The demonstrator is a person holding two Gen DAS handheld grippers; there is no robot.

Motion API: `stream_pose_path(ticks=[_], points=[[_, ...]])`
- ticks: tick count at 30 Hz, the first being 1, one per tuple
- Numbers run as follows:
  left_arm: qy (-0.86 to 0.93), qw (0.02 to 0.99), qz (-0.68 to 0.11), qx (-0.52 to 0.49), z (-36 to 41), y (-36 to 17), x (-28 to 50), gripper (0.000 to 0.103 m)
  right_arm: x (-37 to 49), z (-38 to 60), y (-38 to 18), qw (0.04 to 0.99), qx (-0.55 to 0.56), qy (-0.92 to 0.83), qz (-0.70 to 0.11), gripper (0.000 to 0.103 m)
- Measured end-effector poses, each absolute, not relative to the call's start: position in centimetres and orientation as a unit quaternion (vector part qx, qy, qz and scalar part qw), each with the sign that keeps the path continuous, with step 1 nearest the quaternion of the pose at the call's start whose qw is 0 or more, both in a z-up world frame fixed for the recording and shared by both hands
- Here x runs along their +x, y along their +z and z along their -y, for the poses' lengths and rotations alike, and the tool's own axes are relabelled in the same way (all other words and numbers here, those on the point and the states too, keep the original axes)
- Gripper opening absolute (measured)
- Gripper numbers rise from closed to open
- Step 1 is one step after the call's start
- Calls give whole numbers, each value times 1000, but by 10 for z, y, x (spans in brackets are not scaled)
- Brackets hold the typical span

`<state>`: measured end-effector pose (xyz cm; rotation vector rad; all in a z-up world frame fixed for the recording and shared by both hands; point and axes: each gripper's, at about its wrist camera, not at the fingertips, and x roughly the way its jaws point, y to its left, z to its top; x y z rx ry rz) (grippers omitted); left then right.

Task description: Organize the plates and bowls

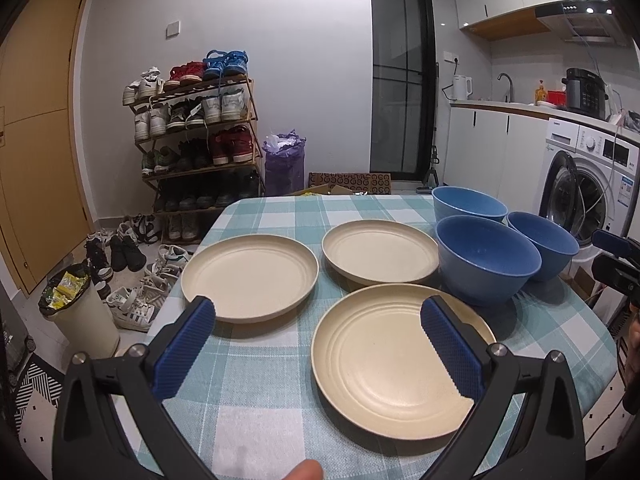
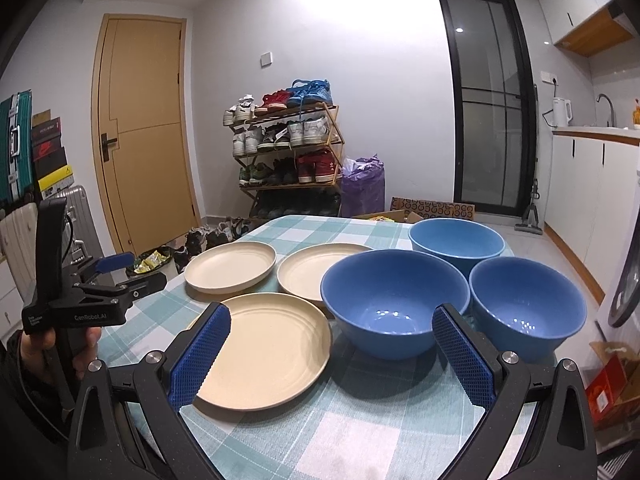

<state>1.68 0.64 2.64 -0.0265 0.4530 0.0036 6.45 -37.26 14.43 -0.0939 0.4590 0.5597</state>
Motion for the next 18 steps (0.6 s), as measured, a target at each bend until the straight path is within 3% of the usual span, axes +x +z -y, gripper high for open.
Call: stream_pose_path(ticks=[18], points=[[9, 974, -224, -21, -23, 44, 59, 103, 103, 361, 171, 922, -44, 292, -250, 103]])
